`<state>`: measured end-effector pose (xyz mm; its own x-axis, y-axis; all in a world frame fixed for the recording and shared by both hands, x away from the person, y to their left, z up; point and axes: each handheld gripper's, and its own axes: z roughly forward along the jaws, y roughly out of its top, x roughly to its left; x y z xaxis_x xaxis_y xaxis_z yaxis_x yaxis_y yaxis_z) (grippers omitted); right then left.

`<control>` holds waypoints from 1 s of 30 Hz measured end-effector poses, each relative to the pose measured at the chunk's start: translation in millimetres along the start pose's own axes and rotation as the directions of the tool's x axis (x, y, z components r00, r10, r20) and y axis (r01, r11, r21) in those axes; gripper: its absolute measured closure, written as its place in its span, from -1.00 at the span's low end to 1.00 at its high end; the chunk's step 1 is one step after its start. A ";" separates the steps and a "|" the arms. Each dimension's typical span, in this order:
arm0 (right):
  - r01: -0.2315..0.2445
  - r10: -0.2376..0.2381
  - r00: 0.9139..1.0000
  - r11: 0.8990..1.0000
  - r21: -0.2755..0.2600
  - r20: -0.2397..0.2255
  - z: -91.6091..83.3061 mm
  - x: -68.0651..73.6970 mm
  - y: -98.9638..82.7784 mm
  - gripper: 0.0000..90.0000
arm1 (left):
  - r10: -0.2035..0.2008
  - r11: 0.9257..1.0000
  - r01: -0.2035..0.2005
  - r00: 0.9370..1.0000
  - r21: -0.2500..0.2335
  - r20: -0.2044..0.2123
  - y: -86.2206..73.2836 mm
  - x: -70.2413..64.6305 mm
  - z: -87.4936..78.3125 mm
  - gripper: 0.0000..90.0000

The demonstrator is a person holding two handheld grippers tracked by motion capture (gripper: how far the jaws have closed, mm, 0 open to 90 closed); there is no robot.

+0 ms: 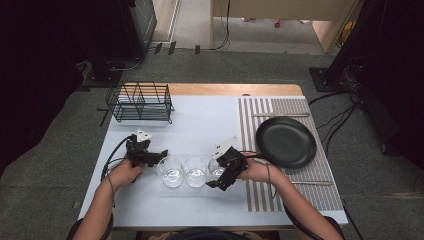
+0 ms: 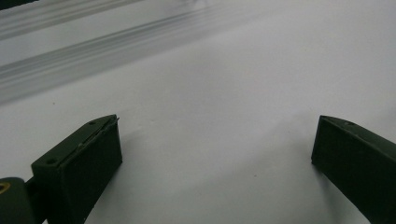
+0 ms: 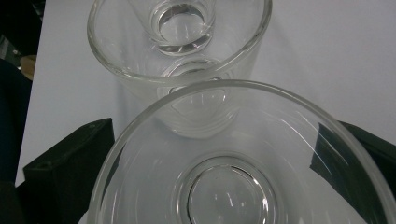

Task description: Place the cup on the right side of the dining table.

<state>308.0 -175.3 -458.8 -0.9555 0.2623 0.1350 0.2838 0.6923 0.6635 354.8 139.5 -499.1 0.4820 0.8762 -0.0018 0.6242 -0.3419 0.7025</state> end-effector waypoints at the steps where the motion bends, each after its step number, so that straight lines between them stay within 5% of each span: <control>1: 0.000 0.000 1.000 1.000 0.000 0.000 0.0 0.0 0.0 -1.00 | 0.000 1.000 0.000 1.000 0.000 0.000 0.0 0.0 0.0 -0.97; 30: 0.015 -0.015 1.000 1.000 0.021 -0.001 1.2 -2.9 -7.2 -0.80 | 0.000 1.000 0.000 1.000 0.001 0.000 0.0 0.0 0.0 -0.97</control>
<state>308.8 -180.2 -464.9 -0.9597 0.2511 0.1261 0.2712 0.7099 0.6500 354.8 139.5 -499.0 0.4822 0.8761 -0.0021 0.6246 -0.3421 0.7021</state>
